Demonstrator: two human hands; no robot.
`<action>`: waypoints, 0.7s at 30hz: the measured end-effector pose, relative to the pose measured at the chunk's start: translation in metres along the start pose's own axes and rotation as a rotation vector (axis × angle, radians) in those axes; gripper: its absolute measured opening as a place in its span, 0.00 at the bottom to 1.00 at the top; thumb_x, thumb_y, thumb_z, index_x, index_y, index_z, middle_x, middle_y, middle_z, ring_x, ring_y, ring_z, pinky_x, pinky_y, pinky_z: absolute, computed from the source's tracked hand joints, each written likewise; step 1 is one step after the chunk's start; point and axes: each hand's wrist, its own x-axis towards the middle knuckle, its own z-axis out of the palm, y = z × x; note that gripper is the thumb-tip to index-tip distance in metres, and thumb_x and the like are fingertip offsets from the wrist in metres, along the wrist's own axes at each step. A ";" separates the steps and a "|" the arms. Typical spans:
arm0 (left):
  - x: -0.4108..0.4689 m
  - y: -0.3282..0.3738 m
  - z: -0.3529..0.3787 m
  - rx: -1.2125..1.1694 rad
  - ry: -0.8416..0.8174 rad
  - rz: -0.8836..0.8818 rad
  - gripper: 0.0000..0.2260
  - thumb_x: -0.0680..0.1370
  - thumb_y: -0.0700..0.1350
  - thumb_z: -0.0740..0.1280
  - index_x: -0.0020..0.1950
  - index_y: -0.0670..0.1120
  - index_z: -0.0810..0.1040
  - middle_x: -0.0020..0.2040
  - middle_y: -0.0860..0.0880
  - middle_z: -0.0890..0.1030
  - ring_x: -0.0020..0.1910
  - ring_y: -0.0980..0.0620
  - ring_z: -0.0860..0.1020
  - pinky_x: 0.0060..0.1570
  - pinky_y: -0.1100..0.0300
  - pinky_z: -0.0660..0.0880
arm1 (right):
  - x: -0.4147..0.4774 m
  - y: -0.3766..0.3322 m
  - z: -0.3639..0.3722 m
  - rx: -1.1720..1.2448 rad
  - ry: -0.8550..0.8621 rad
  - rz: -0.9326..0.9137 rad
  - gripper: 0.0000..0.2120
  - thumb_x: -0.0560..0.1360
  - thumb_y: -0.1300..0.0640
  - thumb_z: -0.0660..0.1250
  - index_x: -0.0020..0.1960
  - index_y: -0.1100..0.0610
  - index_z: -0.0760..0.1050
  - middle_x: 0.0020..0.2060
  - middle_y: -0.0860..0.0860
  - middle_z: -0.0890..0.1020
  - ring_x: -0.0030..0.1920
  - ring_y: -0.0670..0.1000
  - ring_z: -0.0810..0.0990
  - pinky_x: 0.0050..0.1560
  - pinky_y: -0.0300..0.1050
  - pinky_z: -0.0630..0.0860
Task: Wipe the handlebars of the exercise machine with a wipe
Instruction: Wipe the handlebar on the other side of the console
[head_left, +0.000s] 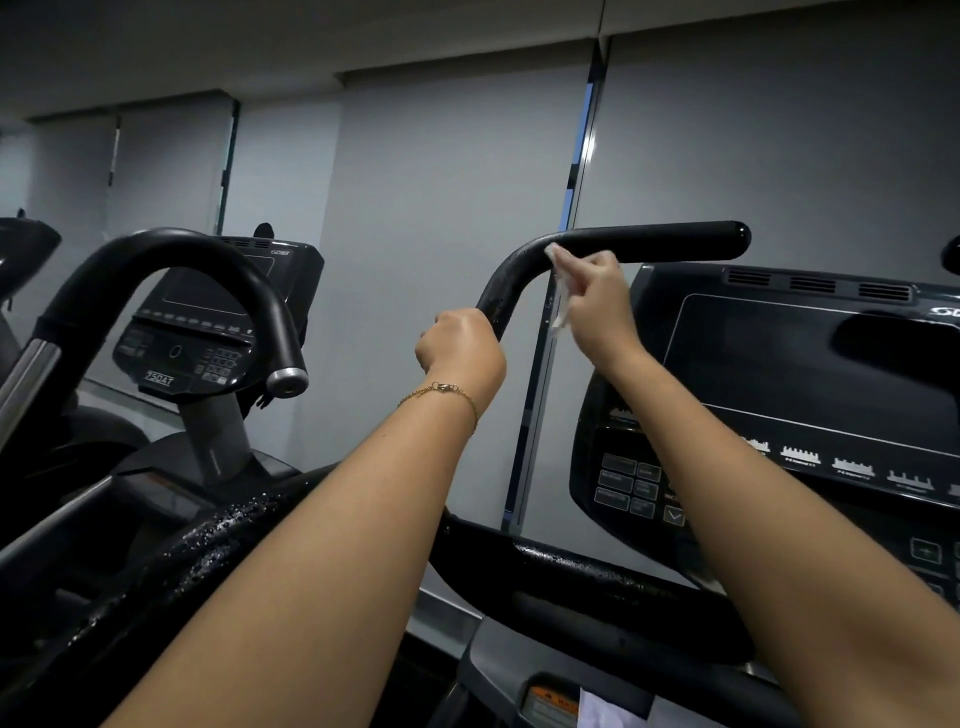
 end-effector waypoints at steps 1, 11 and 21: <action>-0.001 -0.001 0.000 -0.010 -0.004 -0.007 0.15 0.77 0.35 0.60 0.63 0.38 0.71 0.60 0.41 0.74 0.58 0.43 0.75 0.43 0.59 0.68 | -0.001 -0.002 0.003 0.019 -0.043 -0.029 0.14 0.80 0.60 0.57 0.64 0.56 0.73 0.46 0.49 0.70 0.40 0.43 0.70 0.42 0.30 0.75; -0.001 -0.005 0.000 -0.084 -0.010 -0.027 0.14 0.78 0.38 0.60 0.64 0.41 0.70 0.61 0.42 0.74 0.58 0.45 0.75 0.44 0.59 0.68 | -0.006 0.005 0.028 -0.192 -0.227 -0.242 0.14 0.74 0.48 0.67 0.47 0.59 0.70 0.35 0.46 0.69 0.32 0.41 0.71 0.43 0.41 0.69; -0.003 -0.007 0.000 -0.094 -0.037 -0.025 0.15 0.77 0.38 0.61 0.65 0.41 0.69 0.61 0.42 0.73 0.58 0.45 0.74 0.44 0.58 0.67 | -0.001 -0.001 0.019 -0.350 -0.357 -0.217 0.14 0.72 0.45 0.68 0.43 0.53 0.67 0.39 0.53 0.74 0.42 0.51 0.76 0.47 0.46 0.73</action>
